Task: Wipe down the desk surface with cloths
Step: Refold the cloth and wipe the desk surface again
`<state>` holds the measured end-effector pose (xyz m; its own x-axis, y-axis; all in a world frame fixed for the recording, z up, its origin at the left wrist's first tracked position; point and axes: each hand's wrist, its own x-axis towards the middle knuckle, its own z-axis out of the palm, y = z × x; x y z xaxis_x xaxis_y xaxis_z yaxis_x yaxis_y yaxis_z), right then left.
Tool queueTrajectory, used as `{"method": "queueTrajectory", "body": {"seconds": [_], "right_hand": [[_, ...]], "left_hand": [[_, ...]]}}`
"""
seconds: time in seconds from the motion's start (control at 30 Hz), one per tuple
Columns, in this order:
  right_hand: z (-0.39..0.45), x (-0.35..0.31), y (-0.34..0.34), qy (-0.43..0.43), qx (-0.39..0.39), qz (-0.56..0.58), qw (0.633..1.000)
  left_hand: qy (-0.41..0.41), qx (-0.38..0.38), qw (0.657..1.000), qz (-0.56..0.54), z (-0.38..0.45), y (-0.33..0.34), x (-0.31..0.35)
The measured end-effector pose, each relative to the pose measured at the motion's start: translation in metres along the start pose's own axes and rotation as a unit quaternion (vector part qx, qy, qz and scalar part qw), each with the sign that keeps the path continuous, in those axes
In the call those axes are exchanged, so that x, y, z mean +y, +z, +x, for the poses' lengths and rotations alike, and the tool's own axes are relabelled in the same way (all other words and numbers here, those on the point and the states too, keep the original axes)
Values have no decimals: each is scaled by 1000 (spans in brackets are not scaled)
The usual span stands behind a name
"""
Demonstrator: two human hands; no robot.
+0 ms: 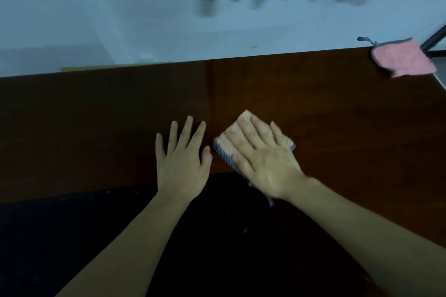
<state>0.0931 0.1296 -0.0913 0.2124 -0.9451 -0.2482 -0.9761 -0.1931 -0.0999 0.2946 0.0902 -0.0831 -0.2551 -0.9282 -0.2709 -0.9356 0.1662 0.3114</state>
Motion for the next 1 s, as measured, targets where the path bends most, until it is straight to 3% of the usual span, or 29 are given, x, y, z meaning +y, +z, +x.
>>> {"method": "queueTrajectory", "body": {"seconds": [0.2, 0.47, 0.63, 0.83, 1.0], "right_hand": [[-14, 20, 13, -83, 19, 2, 996], [81, 53, -22, 0, 9, 8, 1000], [50, 41, -15, -1, 0, 3, 1000], [-24, 37, 14, -107, 10, 12, 994], [-7, 51, 7, -140, 1, 2, 990]], "left_hand": [[-10, 55, 998, 21, -2, 11, 2], [-18, 55, 998, 18, 0, 11, 2], [-17, 71, 997, 16, -1, 14, 2], [-22, 68, 997, 12, -1, 14, 2], [-22, 67, 997, 11, 0, 15, 2]]}}
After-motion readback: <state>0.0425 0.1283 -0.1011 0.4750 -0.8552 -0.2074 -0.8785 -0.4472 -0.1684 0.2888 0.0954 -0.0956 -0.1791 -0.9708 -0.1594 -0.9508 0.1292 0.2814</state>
